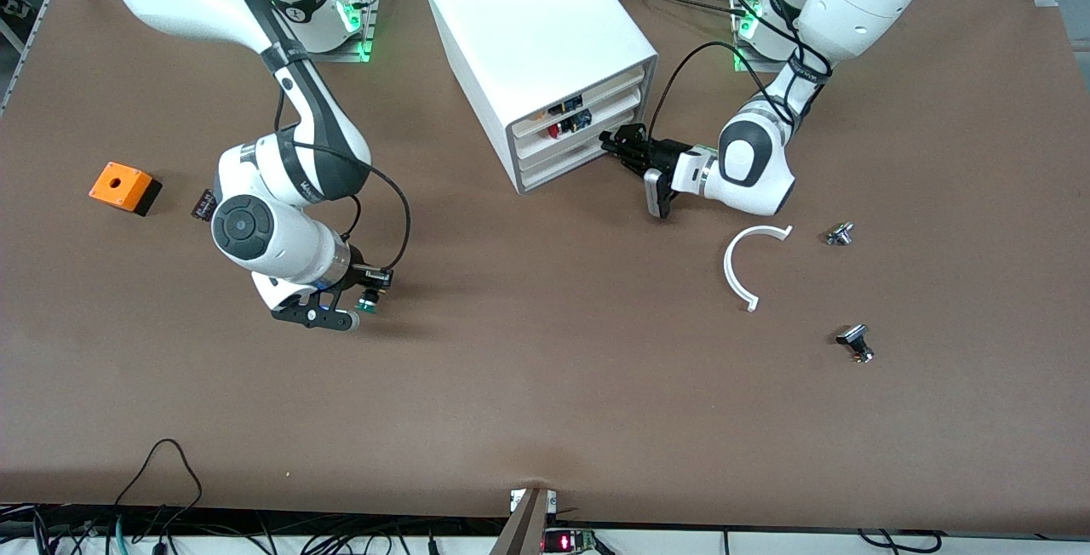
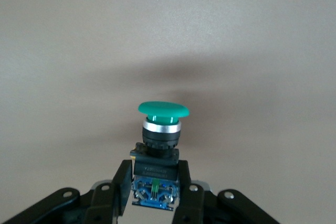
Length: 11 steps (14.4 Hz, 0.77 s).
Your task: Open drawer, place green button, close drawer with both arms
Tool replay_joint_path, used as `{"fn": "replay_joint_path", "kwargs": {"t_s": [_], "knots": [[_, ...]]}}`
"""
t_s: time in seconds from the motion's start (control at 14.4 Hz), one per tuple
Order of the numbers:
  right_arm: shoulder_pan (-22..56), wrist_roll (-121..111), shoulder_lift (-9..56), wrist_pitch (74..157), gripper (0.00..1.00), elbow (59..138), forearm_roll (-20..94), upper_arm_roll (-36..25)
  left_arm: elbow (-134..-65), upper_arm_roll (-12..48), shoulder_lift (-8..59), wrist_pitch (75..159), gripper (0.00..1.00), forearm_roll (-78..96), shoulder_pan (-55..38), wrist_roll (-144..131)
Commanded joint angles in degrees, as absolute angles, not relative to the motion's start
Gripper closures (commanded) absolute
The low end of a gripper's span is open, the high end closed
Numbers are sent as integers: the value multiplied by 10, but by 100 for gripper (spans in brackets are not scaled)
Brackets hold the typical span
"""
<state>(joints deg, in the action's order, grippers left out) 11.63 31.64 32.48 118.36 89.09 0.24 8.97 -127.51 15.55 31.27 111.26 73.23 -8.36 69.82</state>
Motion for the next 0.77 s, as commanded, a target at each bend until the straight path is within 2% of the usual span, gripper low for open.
{"fn": "replay_joint_path", "kwargs": {"t_s": [0.0,0.07,0.21,0.28,0.56,0.7], "knots": [[132,388,328,1128,100,832,11,88,-1289,170,318,1118,75,762,-93,719],[140,415,328,1113,100,815,10,88,-1289,171,316,1117,72,762,-91,719],[157,463,330,1079,100,777,10,88,-1288,171,313,1114,57,761,-84,719],[164,485,330,1070,100,759,10,88,-1288,170,310,1114,55,761,-82,719],[197,567,330,1049,100,713,9,88,-1283,170,310,1055,56,747,-38,719],[211,604,330,1049,100,700,9,88,-1283,170,320,1076,60,744,-56,720]]}}
